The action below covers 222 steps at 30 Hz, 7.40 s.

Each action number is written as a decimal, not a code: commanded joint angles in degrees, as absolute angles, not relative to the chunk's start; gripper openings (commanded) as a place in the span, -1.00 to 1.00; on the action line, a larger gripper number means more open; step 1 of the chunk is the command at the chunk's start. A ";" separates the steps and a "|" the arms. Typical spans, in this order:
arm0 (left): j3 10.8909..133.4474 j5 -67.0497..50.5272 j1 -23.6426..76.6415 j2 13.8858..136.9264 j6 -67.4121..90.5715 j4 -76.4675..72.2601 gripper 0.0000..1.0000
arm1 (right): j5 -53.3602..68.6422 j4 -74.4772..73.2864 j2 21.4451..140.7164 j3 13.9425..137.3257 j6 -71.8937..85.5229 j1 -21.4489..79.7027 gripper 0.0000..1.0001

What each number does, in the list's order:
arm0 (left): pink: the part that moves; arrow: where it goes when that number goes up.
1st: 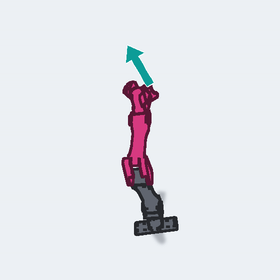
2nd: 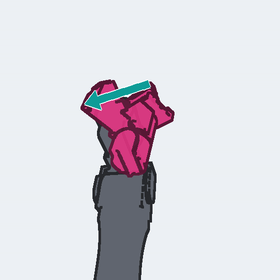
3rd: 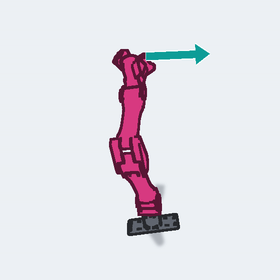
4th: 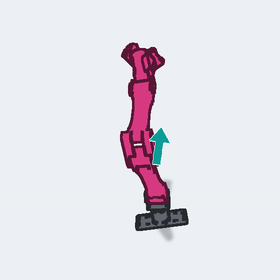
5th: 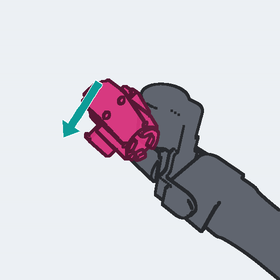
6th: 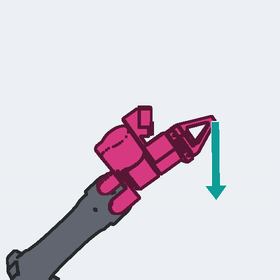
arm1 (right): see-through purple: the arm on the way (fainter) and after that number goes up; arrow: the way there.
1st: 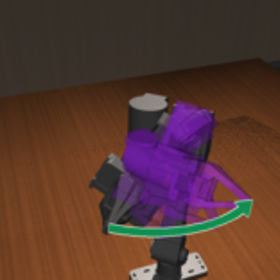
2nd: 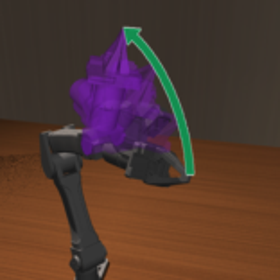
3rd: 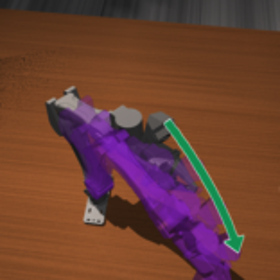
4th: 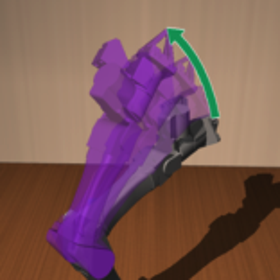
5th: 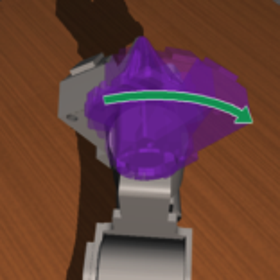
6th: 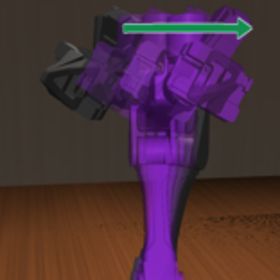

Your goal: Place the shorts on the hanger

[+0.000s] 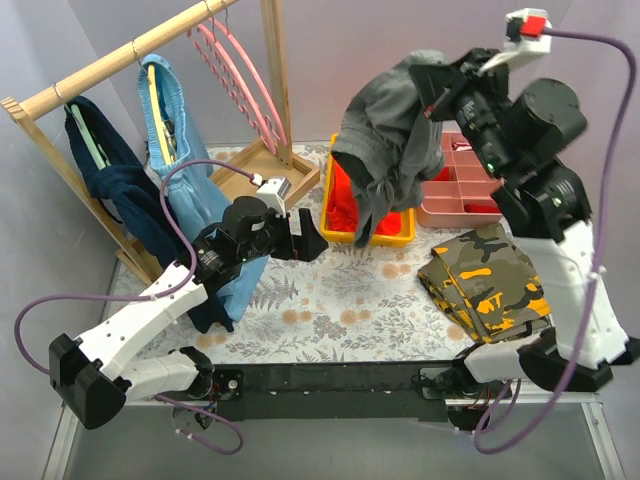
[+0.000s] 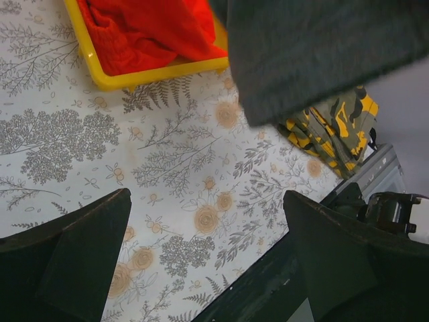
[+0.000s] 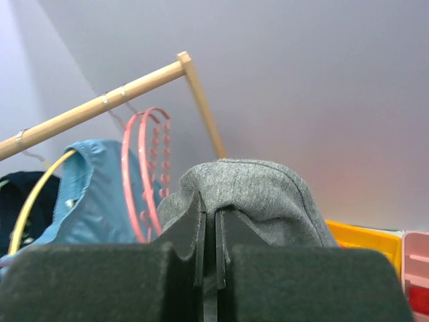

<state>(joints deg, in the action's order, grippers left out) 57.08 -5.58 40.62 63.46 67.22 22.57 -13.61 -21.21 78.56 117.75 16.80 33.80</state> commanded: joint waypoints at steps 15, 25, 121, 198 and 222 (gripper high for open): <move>54.94 -8.70 40.69 55.01 64.07 29.19 0.96 | 7.57 -32.84 91.80 97.26 22.69 34.62 -0.26; 44.31 -3.54 43.94 63.19 68.37 22.69 0.90 | -13.35 -26.72 65.42 63.93 28.02 43.85 0.50; 83.38 -5.48 42.63 59.06 63.02 27.32 0.00 | -5.28 -24.17 64.60 51.77 25.58 25.49 -0.21; 103.89 -11.86 11.51 85.26 76.29 14.33 -0.07 | 3.52 -21.36 63.90 48.69 22.50 25.49 0.28; 109.34 -6.86 12.30 94.57 83.93 8.53 -0.07 | 3.52 -22.06 63.98 49.66 22.33 25.49 0.28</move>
<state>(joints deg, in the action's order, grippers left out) 107.68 -7.81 12.36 93.06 82.08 8.93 3.22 -22.57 64.16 48.90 23.33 25.61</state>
